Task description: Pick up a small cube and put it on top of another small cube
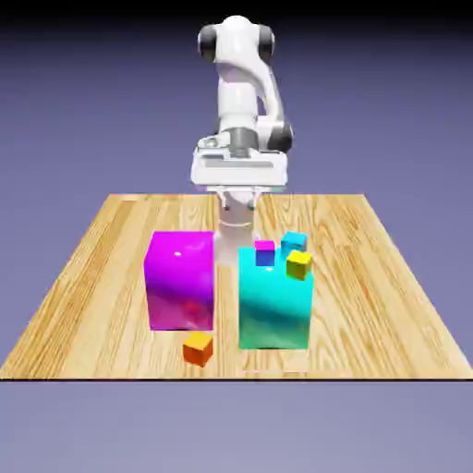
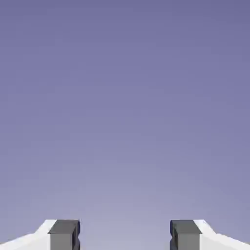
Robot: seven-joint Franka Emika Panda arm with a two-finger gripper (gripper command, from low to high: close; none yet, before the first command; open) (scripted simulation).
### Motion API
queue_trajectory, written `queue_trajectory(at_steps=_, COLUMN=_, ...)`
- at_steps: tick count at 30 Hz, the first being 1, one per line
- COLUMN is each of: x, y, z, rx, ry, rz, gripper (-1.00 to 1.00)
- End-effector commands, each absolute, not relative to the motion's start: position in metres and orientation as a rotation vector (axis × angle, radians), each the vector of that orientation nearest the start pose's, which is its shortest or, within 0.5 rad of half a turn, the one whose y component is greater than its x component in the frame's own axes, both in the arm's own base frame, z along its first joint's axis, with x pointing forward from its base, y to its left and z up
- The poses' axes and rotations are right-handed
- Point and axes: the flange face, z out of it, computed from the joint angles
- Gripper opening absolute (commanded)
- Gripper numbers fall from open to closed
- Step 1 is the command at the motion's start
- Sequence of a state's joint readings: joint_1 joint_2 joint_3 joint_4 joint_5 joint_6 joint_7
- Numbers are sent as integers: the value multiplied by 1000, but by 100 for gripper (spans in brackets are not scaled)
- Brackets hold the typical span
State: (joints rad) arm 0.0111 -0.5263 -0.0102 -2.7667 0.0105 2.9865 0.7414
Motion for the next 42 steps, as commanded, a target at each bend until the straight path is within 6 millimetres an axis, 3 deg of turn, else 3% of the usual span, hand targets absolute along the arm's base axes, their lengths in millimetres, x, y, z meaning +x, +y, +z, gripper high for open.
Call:
queue_trajectory(at_steps=1, x=413, y=-5, z=452, rx=-2525, ry=1021, rz=-924, gripper=0)
queue_trajectory(at_steps=11, x=505, y=-53, z=403, rx=-2640, ry=1316, rz=-355, gripper=0)
queue_trajectory(at_steps=21, x=569, y=-99, z=330, rx=-2646, ry=1531, rz=244, gripper=0)
queue_trajectory(at_steps=31, x=604, y=-134, z=244, rx=-2565, ry=1650, rz=845, gripper=0)
queue_trajectory(at_steps=42, x=608, y=-149, z=148, rx=-2405, ry=1655, rz=1500, gripper=0)
